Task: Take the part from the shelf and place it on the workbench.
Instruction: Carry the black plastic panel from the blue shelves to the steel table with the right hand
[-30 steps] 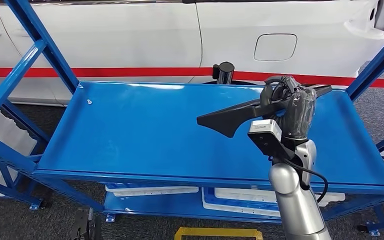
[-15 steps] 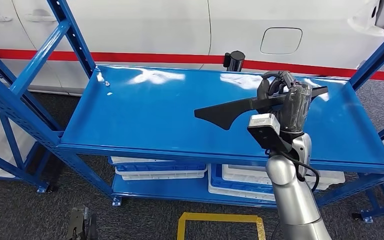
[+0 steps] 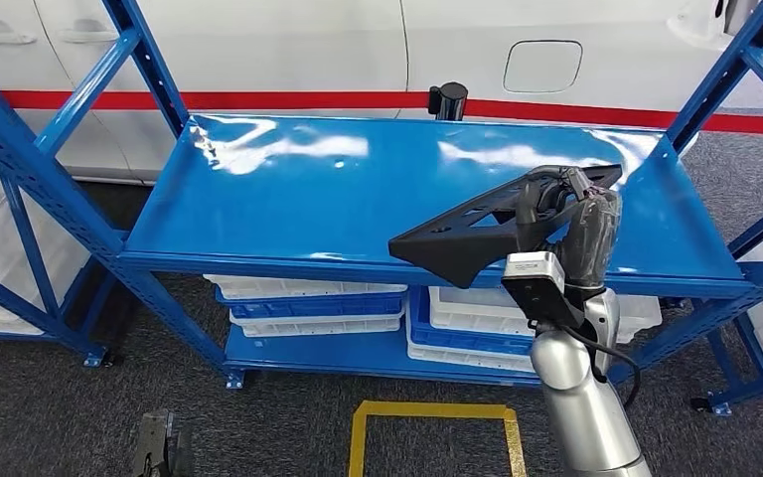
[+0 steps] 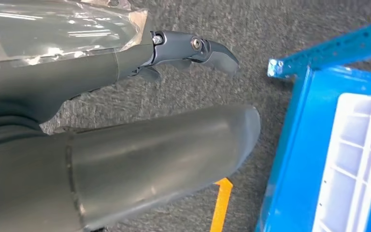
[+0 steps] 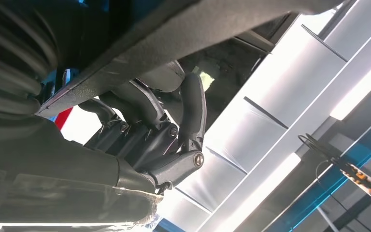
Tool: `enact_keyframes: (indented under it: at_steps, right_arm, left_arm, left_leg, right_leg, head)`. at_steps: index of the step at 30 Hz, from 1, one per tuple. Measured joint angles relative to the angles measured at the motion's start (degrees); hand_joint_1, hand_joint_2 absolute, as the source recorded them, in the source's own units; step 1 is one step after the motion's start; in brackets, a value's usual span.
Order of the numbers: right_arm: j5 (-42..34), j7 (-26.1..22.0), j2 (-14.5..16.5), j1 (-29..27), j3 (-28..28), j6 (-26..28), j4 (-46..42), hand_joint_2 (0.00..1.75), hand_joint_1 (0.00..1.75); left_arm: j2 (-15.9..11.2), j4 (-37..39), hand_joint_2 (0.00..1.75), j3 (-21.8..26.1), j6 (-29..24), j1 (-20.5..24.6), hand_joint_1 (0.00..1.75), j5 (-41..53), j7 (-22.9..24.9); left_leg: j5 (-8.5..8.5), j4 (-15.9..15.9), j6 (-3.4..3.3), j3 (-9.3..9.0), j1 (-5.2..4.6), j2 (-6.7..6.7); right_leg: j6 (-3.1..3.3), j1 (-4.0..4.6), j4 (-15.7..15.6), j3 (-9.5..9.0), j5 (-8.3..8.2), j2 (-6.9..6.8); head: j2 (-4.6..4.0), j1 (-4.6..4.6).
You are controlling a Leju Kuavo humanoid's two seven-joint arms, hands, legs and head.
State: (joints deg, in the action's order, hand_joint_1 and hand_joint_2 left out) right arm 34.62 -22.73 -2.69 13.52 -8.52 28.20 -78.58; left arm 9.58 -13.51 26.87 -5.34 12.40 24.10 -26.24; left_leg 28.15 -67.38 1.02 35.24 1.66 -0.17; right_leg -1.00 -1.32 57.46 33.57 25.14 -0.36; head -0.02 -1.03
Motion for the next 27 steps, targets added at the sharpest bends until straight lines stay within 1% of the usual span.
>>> enact_keyframes:
  at_steps: [1,2,3,4,5,6,7,8,9,10,11,12,13,14,15,16,17,18,19,20,21,22,23,24,25,26,27]
  right_arm:
    - [0.0,0.0,0.1,0.0,0.1,0.0,-0.2,1.75,1.75]
    - [0.2,-0.1,0.2,0.0,0.1,-0.1,-0.5,1.75,1.75]
    - [0.4,-0.2,0.4,-0.1,0.2,-0.2,-0.8,1.75,1.75]
    - [0.7,-0.3,0.6,-0.2,0.2,-0.3,-1.0,1.75,1.75]
    - [1.0,-0.3,0.8,-0.6,0.3,-0.5,-1.3,1.75,1.75]
    - [1.3,-0.4,0.9,-1.0,0.4,-0.6,-1.6,1.75,1.75]
    - [1.4,-0.4,1.0,-1.5,0.5,-0.7,-1.9,1.75,1.75]
    - [1.4,-0.4,1.0,-2.0,0.7,-0.7,-2.2,1.75,1.75]
    - [1.4,-0.5,1.0,-2.3,0.9,-0.8,-2.5,1.75,1.75]
    - [1.5,-0.5,1.0,-2.5,1.1,-0.8,-2.7,1.75,1.75]
    - [1.5,-0.6,1.0,-2.8,1.2,-0.8,-2.8,1.75,1.75]
    - [1.5,-0.6,1.0,-3.0,1.3,-0.8,-3.0,1.75,1.75]
    - [1.5,-0.6,1.0,-3.3,1.4,-0.8,-3.1,1.75,1.75]
    - [1.5,-0.6,1.0,-3.4,1.5,-0.8,-3.2,1.75,1.75]
    - [1.5,-0.6,1.0,-3.5,1.5,-0.8,-3.4,1.75,1.75]
    - [1.4,-0.7,1.0,-3.5,1.5,-0.8,-3.7,1.75,1.75]
    - [1.3,-0.7,1.0,-3.8,1.6,-0.8,-4.2,1.75,1.75]
    - [1.0,-0.9,1.1,-4.2,1.7,-0.8,-4.7,1.75,1.75]
    - [0.6,-1.1,1.1,-4.8,1.9,-0.9,-5.4,1.75,1.75]
    - [0.0,-1.3,1.2,-5.6,2.2,-1.2,-6.0,1.75,1.75]
    - [-0.5,-1.6,1.4,-6.4,2.4,-1.5,-6.6,1.75,1.75]
    - [-1.0,-1.9,1.6,-7.0,2.6,-1.8,-7.0,1.75,1.75]
    - [-1.4,-2.2,1.9,-7.5,2.8,-2.2,-7.5,1.75,1.75]
    - [-1.8,-2.5,2.1,-7.8,2.9,-2.6,-7.8,1.75,1.75]
    - [-2.4,-2.9,2.5,-8.0,2.9,-3.2,-8.0,1.75,1.75]
    - [-3.2,-3.2,2.9,-8.3,3.0,-3.7,-8.0,1.75,1.75]
    - [-4.0,-3.7,3.3,-8.5,3.1,-4.3,-8.0,1.75,1.75]
  left_arm:
    - [0.0,0.0,0.0,0.1,-0.2,0.2,0.0,-0.1,-0.2]
    - [0.0,0.0,0.0,0.2,-0.4,0.4,0.0,-0.3,-0.3]
    - [0.0,0.0,0.0,0.3,-0.6,0.5,0.0,-0.4,-0.5]
    - [-0.1,0.0,0.0,0.4,-0.9,0.5,0.0,-0.6,-0.6]
    - [-0.1,0.0,0.0,0.6,-1.2,0.5,0.0,-0.7,-0.9]
    - [-0.1,0.0,0.0,0.8,-1.4,0.4,0.0,-0.7,-1.1]
    - [-0.2,0.0,0.0,0.9,-1.6,0.4,0.0,-0.7,-1.2]
    - [-0.2,0.0,0.0,1.1,-1.6,0.4,0.0,-0.7,-1.3]
    - [-0.2,0.0,0.0,1.2,-1.7,0.4,0.0,-0.7,-1.4]
    - [-0.2,0.0,0.0,1.3,-1.7,0.4,0.0,-0.7,-1.4]
    - [-0.2,0.0,0.0,1.4,-1.7,0.4,0.0,-0.7,-1.5]
    - [-0.2,0.0,0.0,1.5,-1.7,0.4,0.0,-0.7,-1.5]
    - [-0.2,0.0,0.0,1.5,-1.7,0.4,0.0,-0.7,-1.5]
    - [-0.2,0.0,0.0,1.5,-1.7,0.4,0.0,-0.7,-1.5]
    - [-0.2,0.0,0.0,1.6,-1.7,0.4,0.0,-0.7,-1.5]
    - [-0.2,0.0,0.0,1.6,-1.8,0.4,0.0,-0.7,-1.5]
    - [-0.2,0.0,0.0,1.6,-1.9,0.4,0.0,-0.7,-1.6]
    - [-0.2,0.0,0.0,1.7,-2.1,0.5,0.0,-0.7,-1.7]
    - [-0.2,0.0,0.0,1.8,-2.3,0.5,0.0,-0.8,-1.8]
    - [-0.2,0.0,0.0,1.9,-2.6,0.5,0.0,-1.0,-1.9]
    - [-0.2,0.0,0.0,2.1,-3.0,0.4,0.0,-1.2,-2.1]
    - [-0.2,0.0,0.0,2.3,-3.2,0.4,0.0,-1.5,-2.2]
    - [-0.2,0.0,0.0,2.6,-3.5,0.5,0.0,-1.9,-2.3]
    - [-0.2,0.0,0.0,2.8,-3.8,0.5,0.0,-2.2,-2.5]
    - [-0.1,0.0,0.0,3.1,-4.1,0.6,0.0,-2.6,-2.7]
    - [-0.1,0.0,0.0,3.4,-4.4,0.6,0.0,-2.9,-3.0]
    - [-0.1,0.0,0.0,3.7,-4.8,0.6,0.0,-3.1,-3.4]
  left_leg:
    - [0.01,3.7,0.05,-2.55,0.03,-0.11]
    - [0.59,6.4,0.0,-4.14,-0.05,-0.22]
    - [1.23,7.8,-0.25,-4.76,-0.3,-0.32]
    - [1.14,8.4,-0.76,-4.72,-0.62,-0.39]
    - [0.73,8.6,-1.48,-4.23,-0.68,-0.28]
    - [0.13,8.8,-2.28,-3.76,-0.79,-0.2]
    - [-0.58,9.0,-3.08,-3.17,-0.81,-0.09]
    - [-1.37,9.1,-3.72,-2.4,-0.79,0.0]
    - [-2.11,9.1,-4.06,-1.58,-0.92,0.01]
    - [-2.86,9.1,-4.25,-0.62,-1.0,0.05]
    - [-3.59,9.1,-4.27,0.32,-1.09,0.07]
    - [-4.3,9.1,-4.25,1.25,-1.15,0.09]
    - [-4.98,9.1,-4.16,2.14,-1.17,0.11]
    - [-5.7,9.0,-4.0,3.01,-1.17,0.12]
    - [-6.41,9.0,-3.77,3.77,-1.16,0.11]
    - [-7.07,8.9,-3.47,4.39,-1.24,0.08]
    - [-7.78,9.0,-3.15,4.78,-1.32,0.04]
    - [-8.44,9.1,-2.84,4.94,-1.37,0.01]
    - [-9.1,9.3,-2.49,4.99,-1.39,-0.02]
    - [-9.7,9.6,-2.12,5.0,-1.32,-0.07]
    - [-9.46,9.5,-1.77,5.2,-1.2,-0.08]
    - [-8.04,8.6,-1.47,5.58,-1.09,-0.07]
    - [-5.44,6.6,-1.24,6.22,-1.0,-0.07]
    - [-2.08,3.4,-1.08,7.06,-0.91,-0.03]
    - [0.95,-0.7,-0.91,7.92,-0.87,-0.01]
    - [2.77,-4.5,-0.74,8.51,-0.86,-0.02]
    - [3.13,-7.2,-0.61,8.52,-0.84,-0.01]
  right_leg:
    - [-0.34,0.02,0.4,0.61,-0.27,0.0]
    - [-0.79,0.1,0.7,1.08,-0.58,-0.02]
    - [-1.31,0.14,0.9,1.49,-0.99,-0.04]
    - [-1.88,0.13,0.8,1.79,-1.47,-0.05]
    - [-2.39,0.08,0.8,2.11,-1.8,-0.07]
    - [-2.57,0.01,1.2,2.6,-1.47,-0.04]
    - [-2.43,-0.01,2.3,3.31,-0.2,0.0]
    - [-2.03,0.0,4.7,4.3,2.0,0.04]
    - [-1.56,0.02,8.1,5.46,4.68,0.13]
    - [-1.36,0.06,12.0,6.45,7.02,0.17]
    - [-1.48,0.09,15.4,7.0,8.44,0.2]
    - [-1.91,0.1,17.3,6.78,8.69,0.23]
    - [-2.49,0.09,17.3,5.7,7.97,0.23]
    - [-3.04,0.07,15.3,3.53,6.75,0.23]
    - [-3.33,0.04,11.5,0.44,5.87,0.22]
    - [-3.26,0.19,6.8,-3.03,5.8,0.22]
    - [-2.91,0.36,2.9,-5.63,6.13,0.25]
    - [-2.43,0.56,0.2,-7.21,6.73,0.29]
    - [-1.93,0.84,-1.0,-7.64,7.01,0.32]
    - [-1.43,0.73,-0.9,-7.16,6.63,0.32]
    - [-0.96,0.53,-0.9,-6.81,6.08,0.26]
    - [-0.31,0.31,-0.9,-6.3,5.4,0.18]
    - [0.25,0.03,-1.0,-5.7,4.62,0.13]
    - [0.64,-0.01,-1.0,-5.0,3.86,0.1]
    - [0.93,0.06,-0.9,-4.18,3.08,0.12]
    - [0.96,0.12,-0.9,-3.31,2.31,0.14]
    - [0.89,0.18,-0.8,-2.39,1.58,0.14]
  head:
    - [0.0,-0.04]
    - [0.0,-0.08]
    - [0.0,-0.11]
    - [0.0,-0.15]
    - [0.0,-0.16]
    - [0.0,-0.13]
    - [0.0,-0.2]
    - [0.0,-0.27]
    - [0.0,-0.34]
    - [0.0,-0.43]
    - [0.0,-0.44]
    - [0.0,-0.44]
    - [0.0,-0.44]
    - [0.0,-0.44]
    - [0.0,-0.43]
    - [0.0,-0.44]
    - [0.0,-0.36]
    - [0.0,-0.34]
    - [0.0,-0.3]
    - [0.0,-0.27]
    - [0.0,-0.3]
    - [0.0,-0.27]
    - [0.0,-0.25]
    - [0.0,-0.22]
    - [0.0,-0.2]
    - [0.0,-0.19]
    - [0.0,-0.19]
